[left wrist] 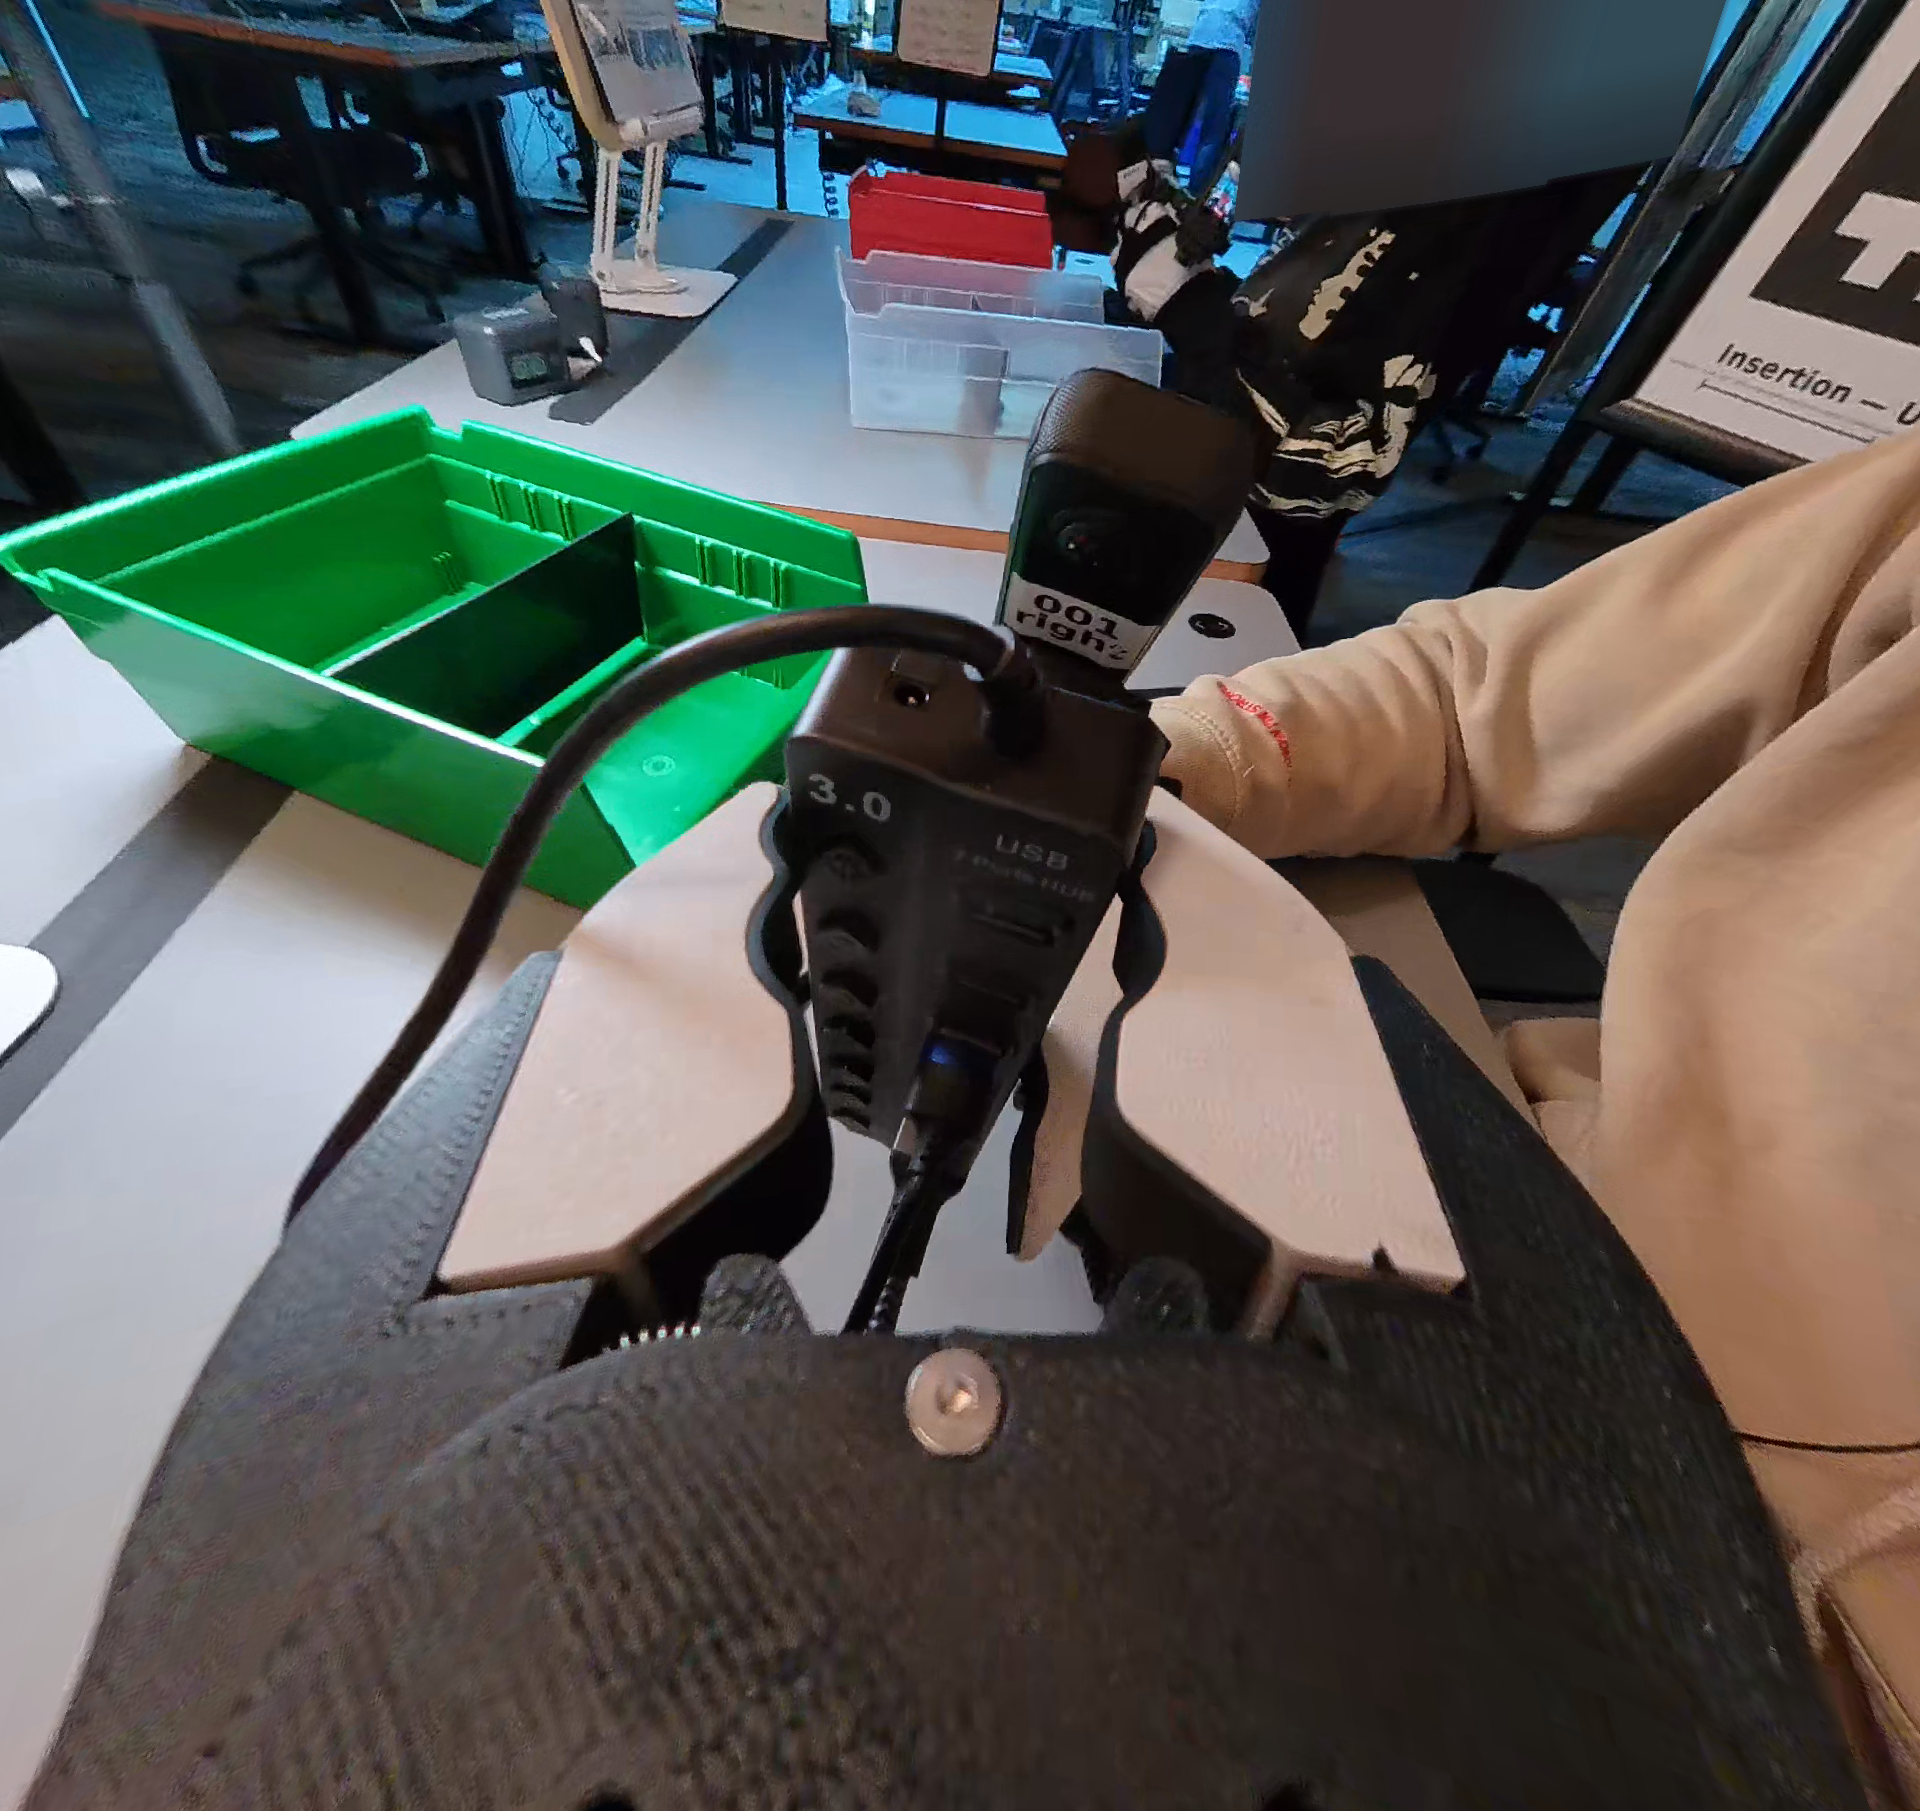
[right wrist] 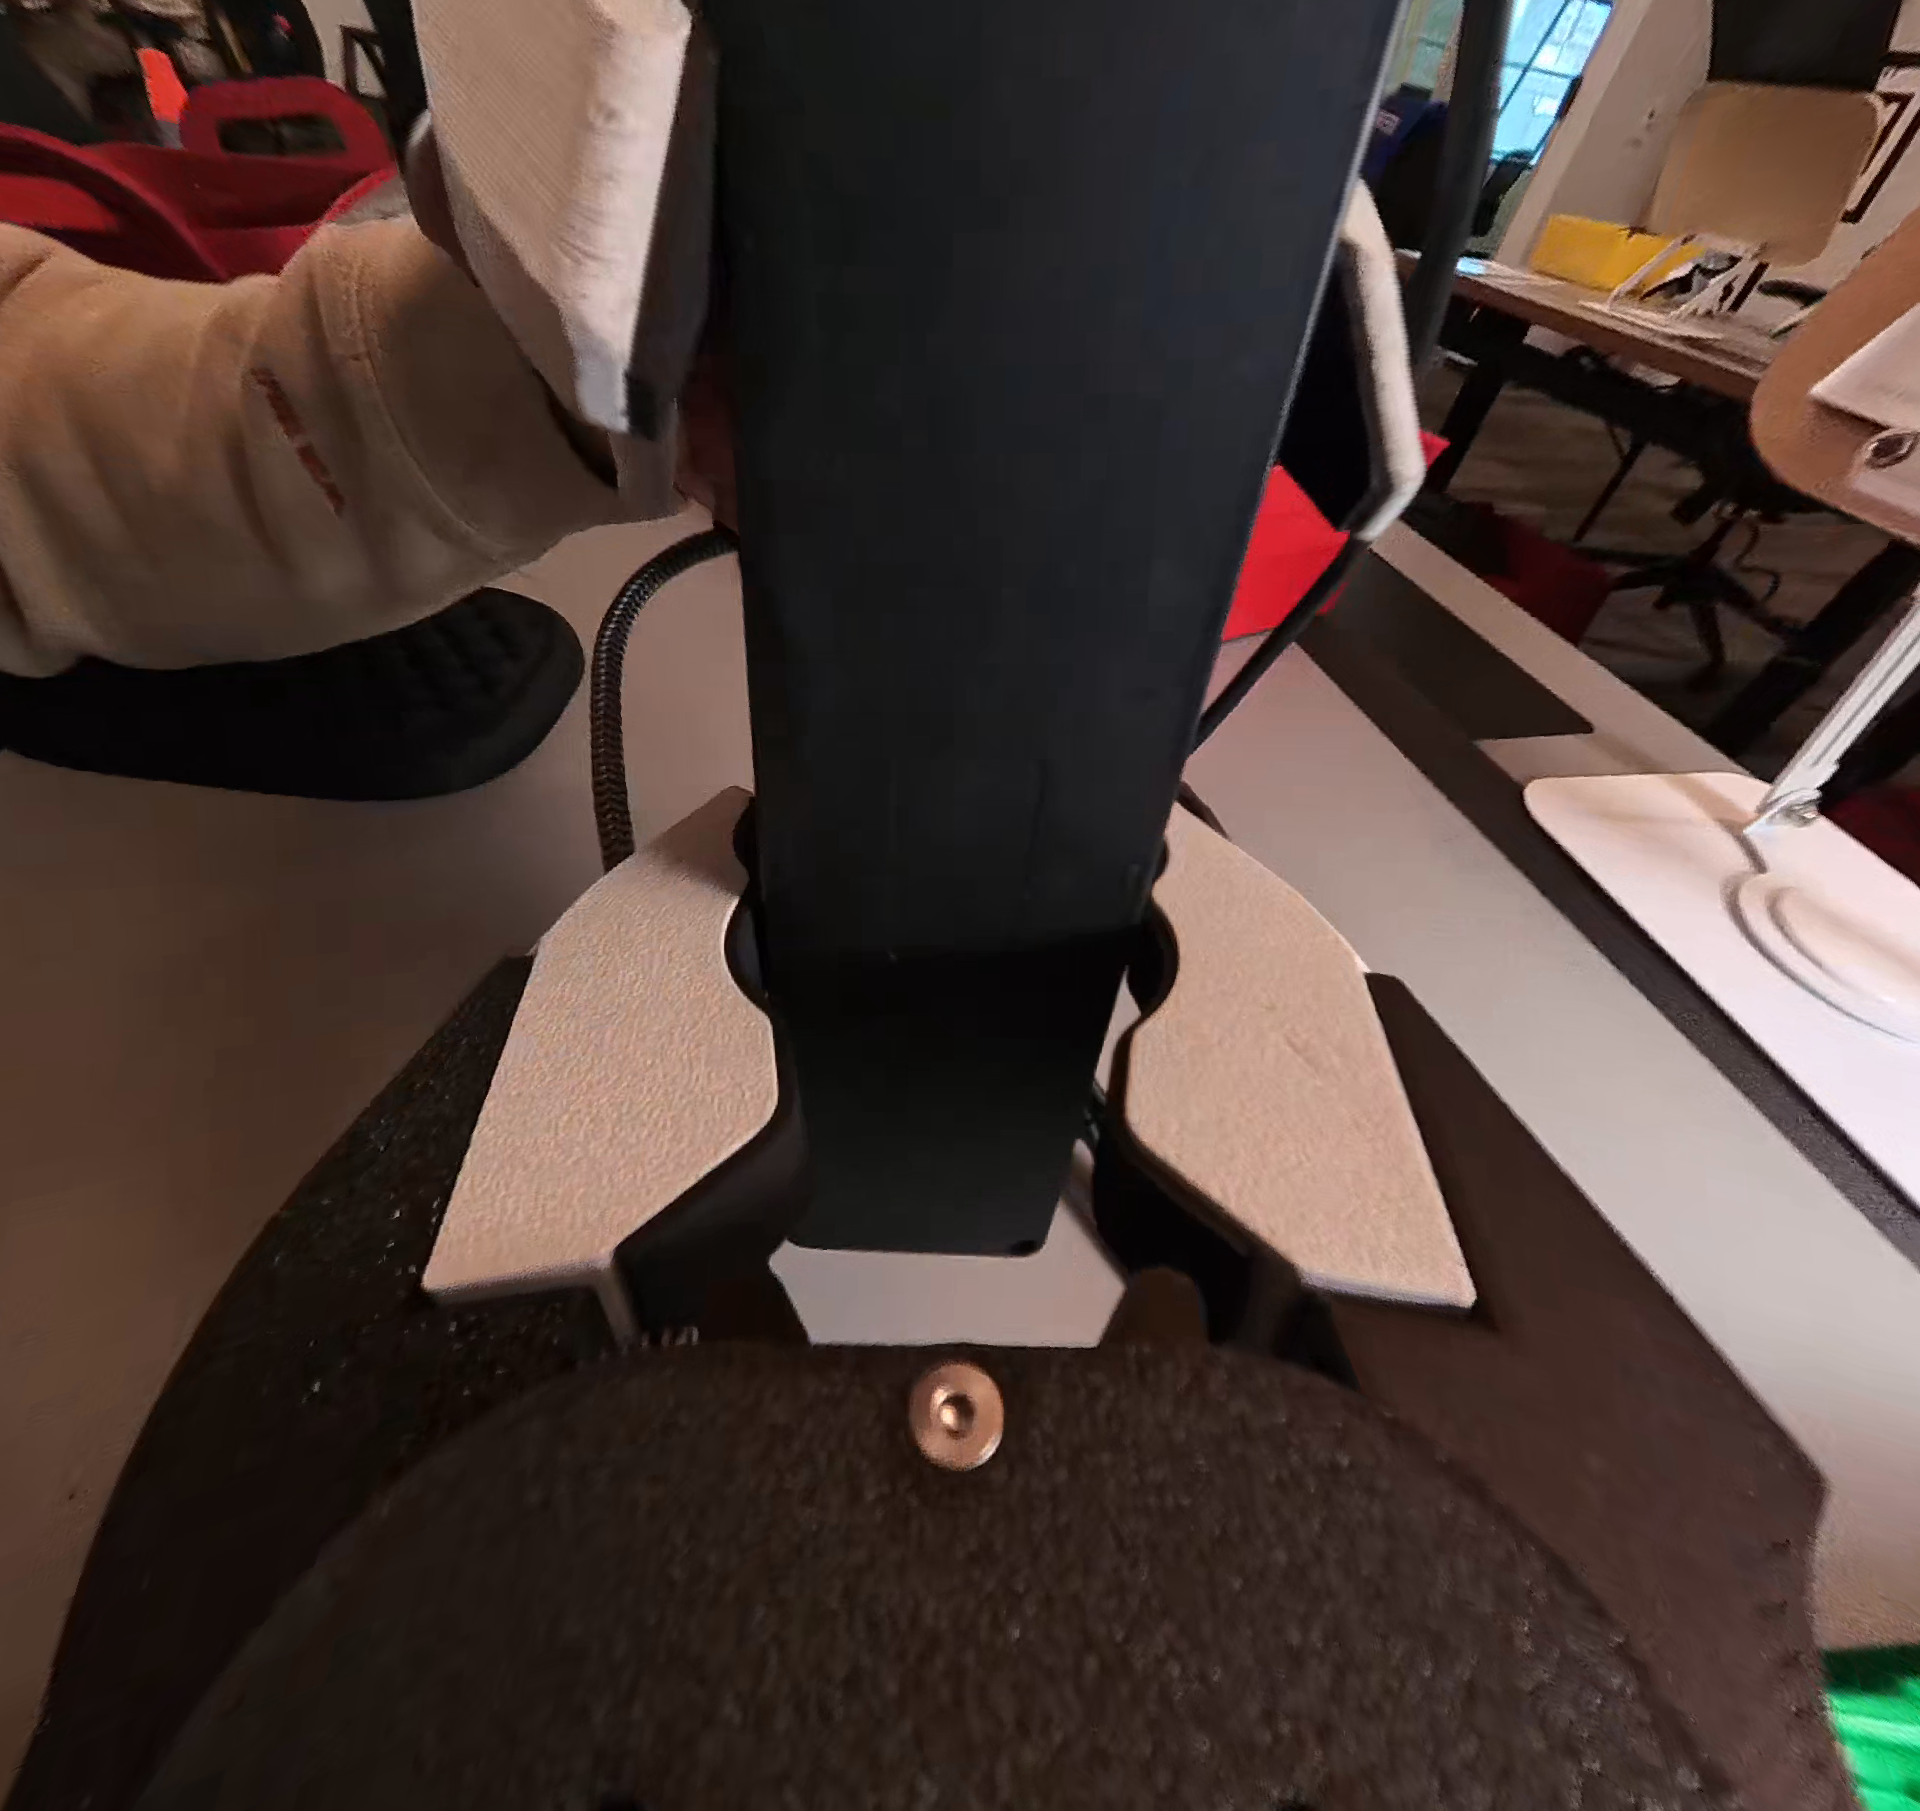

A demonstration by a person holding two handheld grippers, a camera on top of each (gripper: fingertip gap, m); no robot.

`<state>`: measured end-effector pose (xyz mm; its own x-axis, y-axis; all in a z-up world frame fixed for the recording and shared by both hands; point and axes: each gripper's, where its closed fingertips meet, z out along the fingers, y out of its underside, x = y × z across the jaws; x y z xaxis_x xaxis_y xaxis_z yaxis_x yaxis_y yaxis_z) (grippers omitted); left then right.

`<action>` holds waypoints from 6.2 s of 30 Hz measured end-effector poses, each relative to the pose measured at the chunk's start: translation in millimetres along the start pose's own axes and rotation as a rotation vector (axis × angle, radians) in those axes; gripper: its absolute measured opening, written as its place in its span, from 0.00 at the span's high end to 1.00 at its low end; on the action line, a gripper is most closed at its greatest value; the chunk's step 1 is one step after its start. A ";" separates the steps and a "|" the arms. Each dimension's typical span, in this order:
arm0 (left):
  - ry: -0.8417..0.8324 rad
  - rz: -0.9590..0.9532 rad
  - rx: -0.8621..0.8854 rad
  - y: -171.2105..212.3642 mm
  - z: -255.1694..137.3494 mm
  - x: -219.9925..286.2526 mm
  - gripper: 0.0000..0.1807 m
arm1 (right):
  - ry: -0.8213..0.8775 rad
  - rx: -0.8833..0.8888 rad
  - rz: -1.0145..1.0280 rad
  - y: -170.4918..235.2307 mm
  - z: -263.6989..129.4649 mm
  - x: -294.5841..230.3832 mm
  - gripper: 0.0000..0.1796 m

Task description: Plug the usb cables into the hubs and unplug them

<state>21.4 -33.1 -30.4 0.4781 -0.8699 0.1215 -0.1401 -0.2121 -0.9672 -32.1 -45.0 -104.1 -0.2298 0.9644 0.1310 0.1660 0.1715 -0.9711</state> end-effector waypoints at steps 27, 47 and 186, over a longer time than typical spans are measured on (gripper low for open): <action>-0.406 -0.033 0.159 -1.7 -3.8 -47.5 0.83 | 0.507 -0.004 0.030 6.4 -27.2 62.4 0.64; 0.076 0.011 0.418 -28.7 -52.5 -9.3 0.86 | -0.198 0.093 0.106 -0.6 -10.0 -20.4 0.88; 0.087 0.227 0.223 -14.2 -35.4 24.2 0.69 | -0.081 -0.059 0.000 -80.1 -25.6 -9.8 0.92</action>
<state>4.2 -66.8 -5.8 0.3793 -0.9205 -0.0939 -0.0369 0.0863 -0.9956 -18.6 -63.1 -22.5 -0.3058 0.9455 0.1119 0.2220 0.1851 -0.9573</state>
